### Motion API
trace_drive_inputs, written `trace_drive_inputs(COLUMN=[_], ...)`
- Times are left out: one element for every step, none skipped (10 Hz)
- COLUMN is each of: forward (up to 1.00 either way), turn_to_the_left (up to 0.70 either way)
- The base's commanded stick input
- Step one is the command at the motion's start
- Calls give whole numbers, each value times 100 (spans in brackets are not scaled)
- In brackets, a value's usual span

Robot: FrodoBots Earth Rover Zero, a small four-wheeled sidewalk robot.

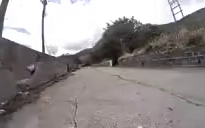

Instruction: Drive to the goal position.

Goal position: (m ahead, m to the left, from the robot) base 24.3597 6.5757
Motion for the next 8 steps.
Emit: trace_drive_inputs(forward=[100,100,100,100,100,100,100,100], turn_to_the_left=[0,0,0,0,0,0,0,0])
